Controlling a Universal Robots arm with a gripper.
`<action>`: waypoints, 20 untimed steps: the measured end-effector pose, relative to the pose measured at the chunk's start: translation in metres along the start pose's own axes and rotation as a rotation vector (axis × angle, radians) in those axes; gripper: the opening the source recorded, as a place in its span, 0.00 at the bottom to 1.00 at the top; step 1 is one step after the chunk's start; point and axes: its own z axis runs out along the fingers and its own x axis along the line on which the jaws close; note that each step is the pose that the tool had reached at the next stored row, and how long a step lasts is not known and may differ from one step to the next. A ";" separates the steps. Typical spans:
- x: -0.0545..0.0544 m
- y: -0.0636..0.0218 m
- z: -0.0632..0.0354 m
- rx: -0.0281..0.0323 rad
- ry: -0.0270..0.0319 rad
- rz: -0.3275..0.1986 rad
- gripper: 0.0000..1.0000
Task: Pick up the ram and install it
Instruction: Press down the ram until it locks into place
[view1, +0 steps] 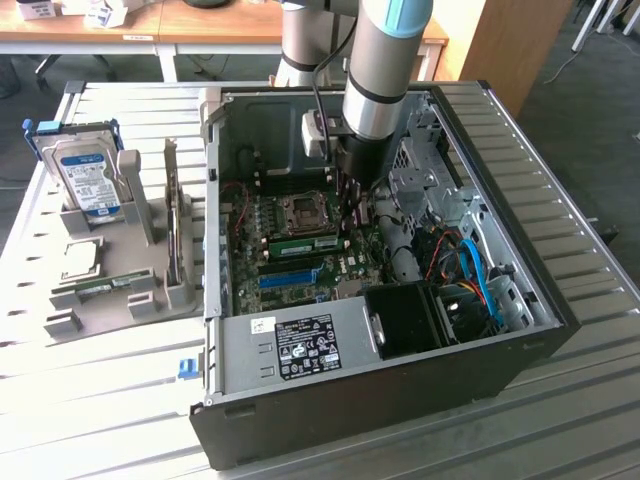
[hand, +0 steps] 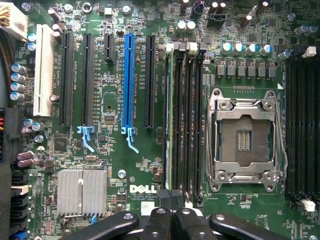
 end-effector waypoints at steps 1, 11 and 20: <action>0.000 0.0000 0.0001 0.0000 -0.0001 0.000 0.11; 0.000 -0.0001 0.0015 0.0002 -0.0006 0.000 0.11; 0.000 -0.0001 0.0031 0.0001 -0.0003 0.000 0.11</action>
